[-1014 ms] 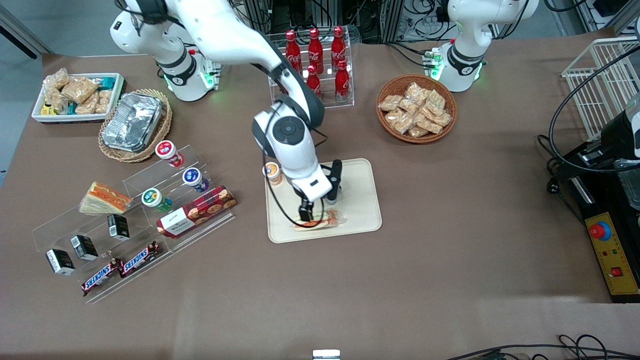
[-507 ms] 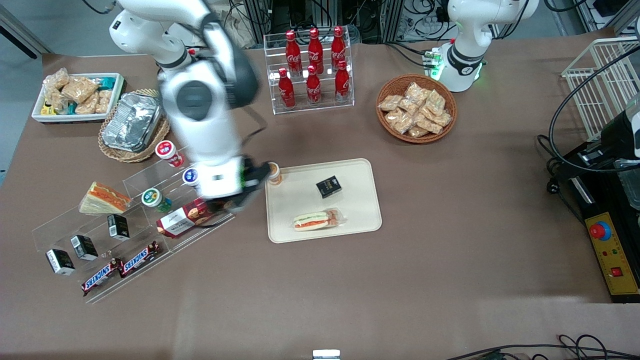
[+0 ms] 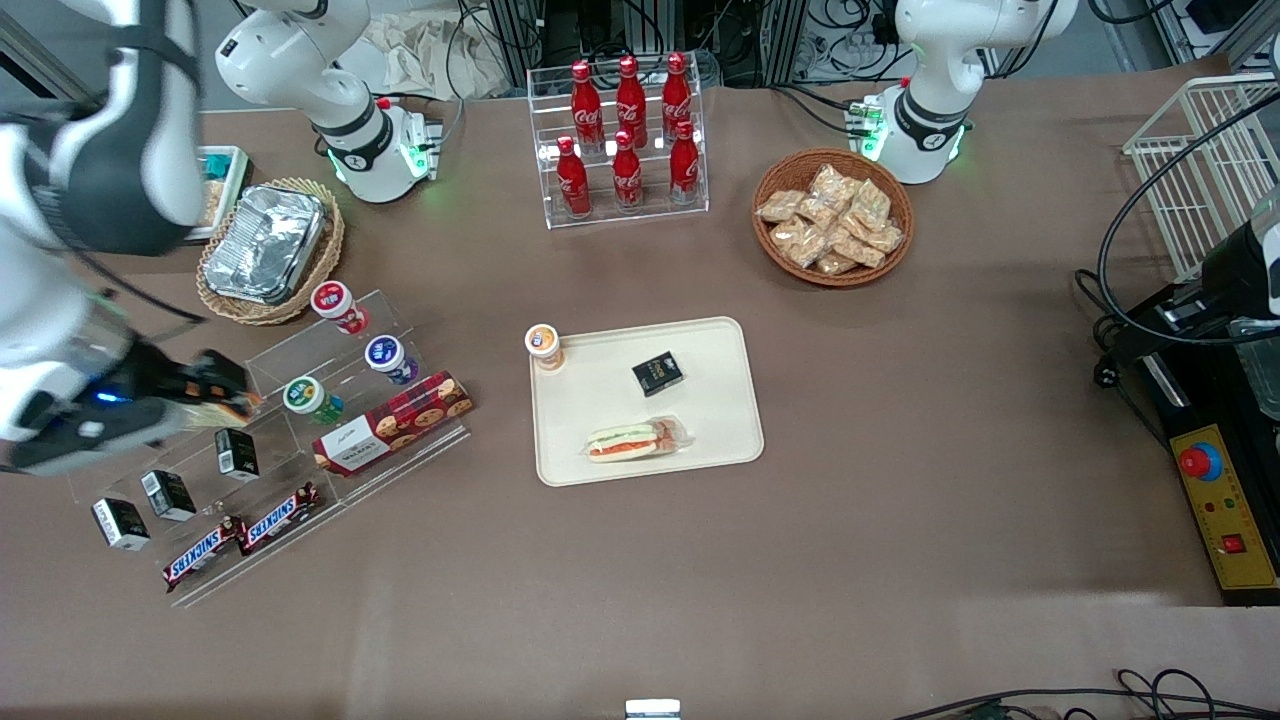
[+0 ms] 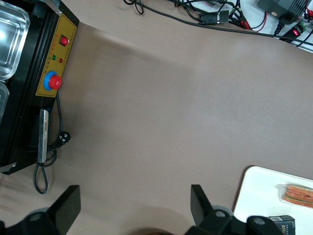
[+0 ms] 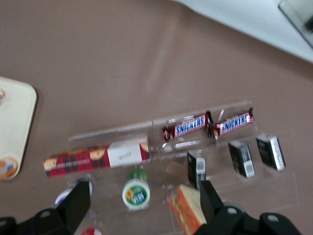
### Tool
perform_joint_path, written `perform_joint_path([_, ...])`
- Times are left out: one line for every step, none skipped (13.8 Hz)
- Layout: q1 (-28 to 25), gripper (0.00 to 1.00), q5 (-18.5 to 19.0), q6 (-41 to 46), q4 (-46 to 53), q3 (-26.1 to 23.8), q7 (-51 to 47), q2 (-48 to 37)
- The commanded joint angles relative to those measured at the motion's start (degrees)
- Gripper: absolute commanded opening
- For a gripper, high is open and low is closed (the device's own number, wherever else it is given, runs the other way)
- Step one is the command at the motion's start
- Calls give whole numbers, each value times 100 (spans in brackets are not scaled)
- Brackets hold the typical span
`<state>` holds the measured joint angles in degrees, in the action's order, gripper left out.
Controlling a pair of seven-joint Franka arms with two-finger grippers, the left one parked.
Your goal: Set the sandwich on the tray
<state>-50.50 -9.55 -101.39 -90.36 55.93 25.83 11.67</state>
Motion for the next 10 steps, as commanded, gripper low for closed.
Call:
perform_joint_path([-135,100,399,356,-157,137,177,-577])
perform_joint_path([-135,100,445,400,-157,234,159,-621])
perform_joint_path([-135,100,445,566,-131,330,142,-630])
perform_joint_path([-135,100,445,724,-113,418,98,-639])
perform_joint_path([-135,100,428,769,-87,489,-7,-639])
perform_joint_path([-66,100,402,761,-78,489,-147,-639])
perform_joint_path([283,100,366,769,-69,376,-314,-639])
perform_joint_path([695,100,357,778,-69,-16,-350,-639])
perform_joint_path([1326,100,357,778,-69,-603,-342,-639])
perform_joint_path([1950,100,357,778,-60,-1236,-342,-639])
